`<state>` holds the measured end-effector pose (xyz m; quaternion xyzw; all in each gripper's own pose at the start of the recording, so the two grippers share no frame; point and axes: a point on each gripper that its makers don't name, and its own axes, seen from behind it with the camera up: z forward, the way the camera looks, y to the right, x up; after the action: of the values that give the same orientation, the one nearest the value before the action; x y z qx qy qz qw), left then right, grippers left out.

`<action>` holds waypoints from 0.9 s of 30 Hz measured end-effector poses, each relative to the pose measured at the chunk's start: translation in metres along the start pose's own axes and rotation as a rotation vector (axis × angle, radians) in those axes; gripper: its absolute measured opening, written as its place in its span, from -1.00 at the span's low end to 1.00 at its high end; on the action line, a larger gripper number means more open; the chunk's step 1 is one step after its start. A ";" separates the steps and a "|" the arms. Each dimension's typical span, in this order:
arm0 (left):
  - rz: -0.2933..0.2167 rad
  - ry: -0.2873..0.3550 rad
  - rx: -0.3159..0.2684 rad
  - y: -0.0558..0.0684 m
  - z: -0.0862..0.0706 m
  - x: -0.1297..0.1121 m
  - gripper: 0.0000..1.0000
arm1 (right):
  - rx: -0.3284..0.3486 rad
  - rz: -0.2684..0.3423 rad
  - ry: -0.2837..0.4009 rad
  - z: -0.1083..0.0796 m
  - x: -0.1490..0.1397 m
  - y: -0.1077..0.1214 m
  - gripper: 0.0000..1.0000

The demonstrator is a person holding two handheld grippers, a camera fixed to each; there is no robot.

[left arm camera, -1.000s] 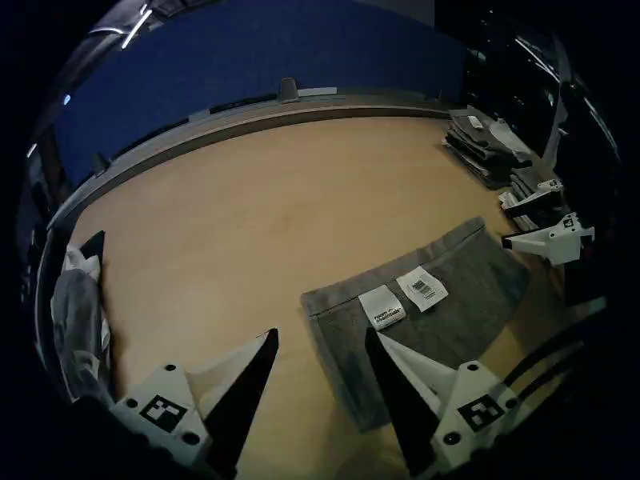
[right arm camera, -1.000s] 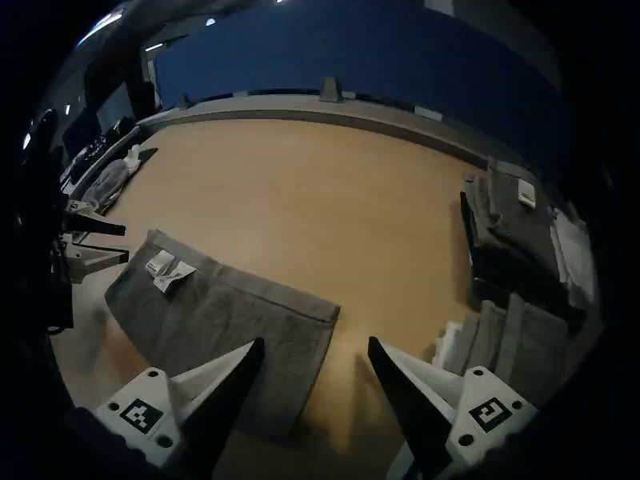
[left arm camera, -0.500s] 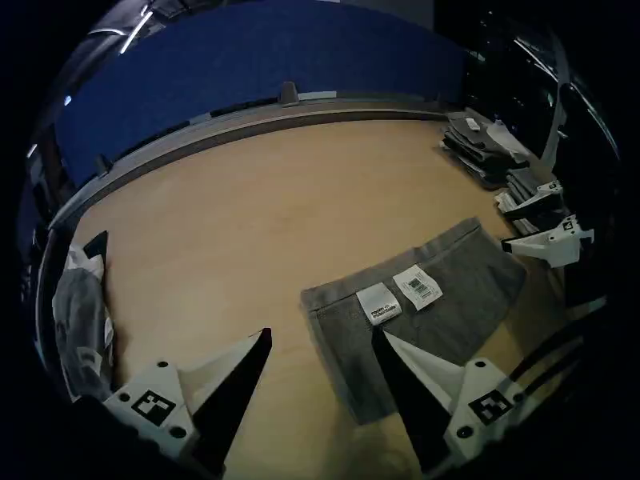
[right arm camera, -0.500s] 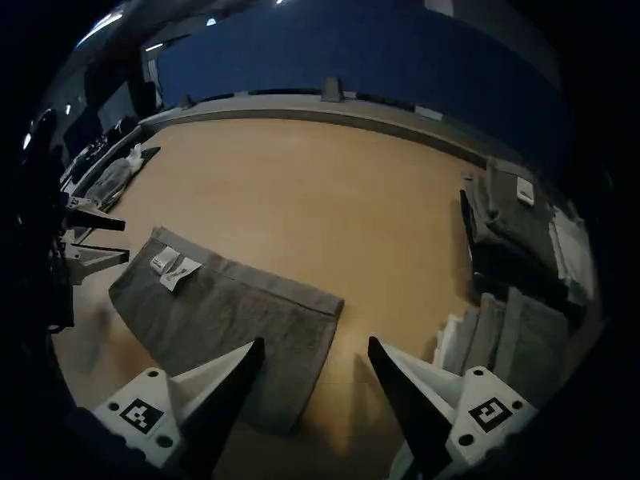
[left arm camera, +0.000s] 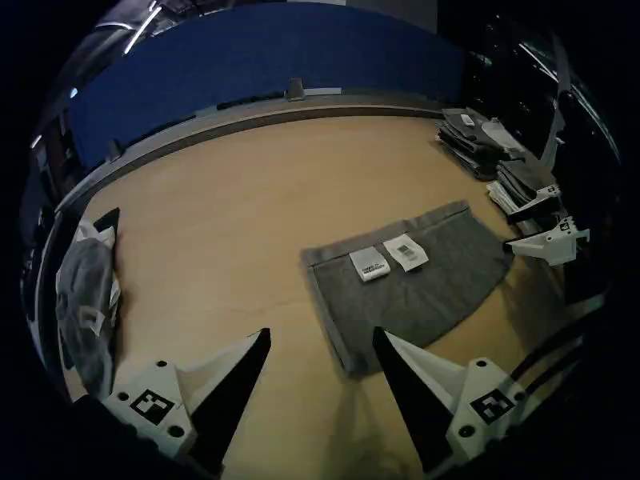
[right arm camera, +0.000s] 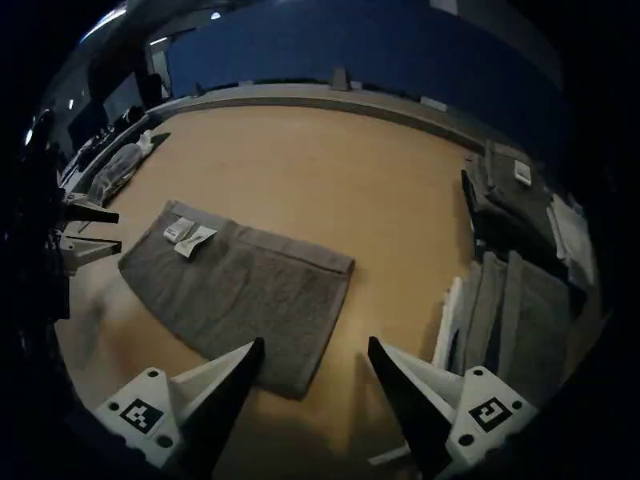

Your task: Fold towel

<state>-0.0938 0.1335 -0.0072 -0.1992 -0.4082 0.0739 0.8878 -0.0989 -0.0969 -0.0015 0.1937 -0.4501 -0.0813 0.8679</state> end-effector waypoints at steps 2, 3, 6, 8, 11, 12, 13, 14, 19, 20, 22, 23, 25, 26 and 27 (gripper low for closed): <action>-0.008 -0.008 0.004 0.000 -0.005 -0.009 0.90 | 0.001 -0.001 -0.001 -0.002 -0.005 -0.001 1.00; -0.013 -0.012 0.006 0.000 -0.008 -0.015 0.89 | 0.002 -0.002 -0.001 -0.004 -0.007 -0.002 1.00; -0.029 -0.023 0.009 0.002 -0.017 -0.029 0.90 | 0.008 -0.005 0.000 -0.007 -0.013 -0.005 1.00; -0.038 -0.027 0.008 0.005 -0.022 -0.038 0.90 | 0.012 -0.010 0.001 -0.009 -0.017 -0.007 1.00; -0.051 -0.034 0.005 0.008 -0.026 -0.049 0.90 | 0.016 -0.017 -0.001 -0.011 -0.022 -0.010 0.96; -0.055 -0.037 0.006 0.008 -0.027 -0.052 0.90 | 0.017 -0.018 -0.003 -0.011 -0.023 -0.010 0.94; -0.057 -0.040 0.008 0.008 -0.028 -0.054 0.90 | 0.016 -0.018 -0.005 -0.010 -0.024 -0.010 0.91; -0.060 -0.042 0.010 0.007 -0.028 -0.056 0.90 | 0.016 -0.018 -0.007 -0.009 -0.025 -0.010 0.87; -0.062 -0.039 0.012 0.007 -0.029 -0.057 0.90 | 0.023 -0.012 -0.008 -0.007 -0.027 -0.012 0.56; -0.061 -0.037 0.012 0.007 -0.030 -0.056 0.90 | 0.025 -0.012 -0.008 -0.006 -0.027 -0.012 0.48; -0.060 -0.034 0.012 0.007 -0.031 -0.055 0.90 | 0.031 -0.011 -0.010 -0.006 -0.028 -0.014 0.32; -0.059 -0.033 0.012 0.007 -0.031 -0.055 0.91 | 0.034 -0.011 -0.012 -0.006 -0.028 -0.014 0.23; -0.058 -0.032 0.012 0.007 -0.031 -0.054 0.91 | 0.046 -0.009 -0.022 -0.004 -0.031 -0.016 0.02; -0.057 -0.031 0.012 0.007 -0.031 -0.054 0.90 | 0.052 -0.007 -0.028 -0.004 -0.033 -0.016 -0.08; -0.057 -0.031 0.013 0.007 -0.032 -0.054 0.90 | 0.059 -0.003 -0.031 -0.003 -0.034 -0.017 -0.17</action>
<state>-0.1050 0.1149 -0.0659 -0.1806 -0.4269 0.0543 0.8844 -0.1154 -0.1011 -0.0354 0.2184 -0.4655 -0.0723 0.8546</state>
